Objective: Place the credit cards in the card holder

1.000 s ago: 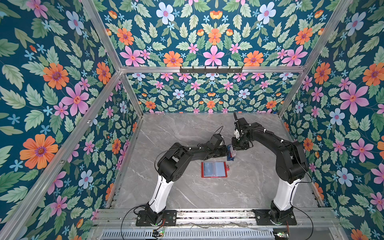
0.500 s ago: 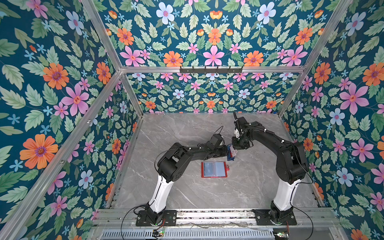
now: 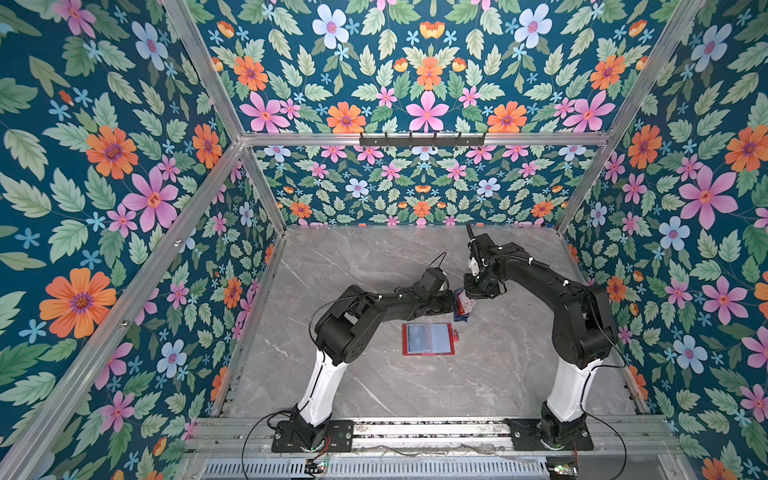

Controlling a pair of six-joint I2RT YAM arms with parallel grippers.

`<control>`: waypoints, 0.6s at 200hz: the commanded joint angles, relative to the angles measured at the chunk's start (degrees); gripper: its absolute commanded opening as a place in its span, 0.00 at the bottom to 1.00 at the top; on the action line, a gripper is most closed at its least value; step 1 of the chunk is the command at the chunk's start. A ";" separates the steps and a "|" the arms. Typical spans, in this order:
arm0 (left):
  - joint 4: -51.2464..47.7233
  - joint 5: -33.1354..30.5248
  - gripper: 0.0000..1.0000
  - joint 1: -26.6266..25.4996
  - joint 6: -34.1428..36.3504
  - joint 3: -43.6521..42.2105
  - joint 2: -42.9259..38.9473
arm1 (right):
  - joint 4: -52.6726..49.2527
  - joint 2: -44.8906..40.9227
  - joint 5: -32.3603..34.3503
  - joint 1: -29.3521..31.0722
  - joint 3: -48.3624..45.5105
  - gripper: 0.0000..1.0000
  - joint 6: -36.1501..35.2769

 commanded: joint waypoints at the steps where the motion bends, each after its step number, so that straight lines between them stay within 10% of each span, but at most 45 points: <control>1: -0.69 -0.05 0.22 0.01 0.01 -0.18 0.35 | -1.95 -0.73 1.44 0.04 0.37 0.03 -0.12; 120: 3.17 1.89 0.44 0.01 3.71 -3.26 -7.04 | 10.72 -17.27 -6.47 -1.39 -11.42 0.00 3.72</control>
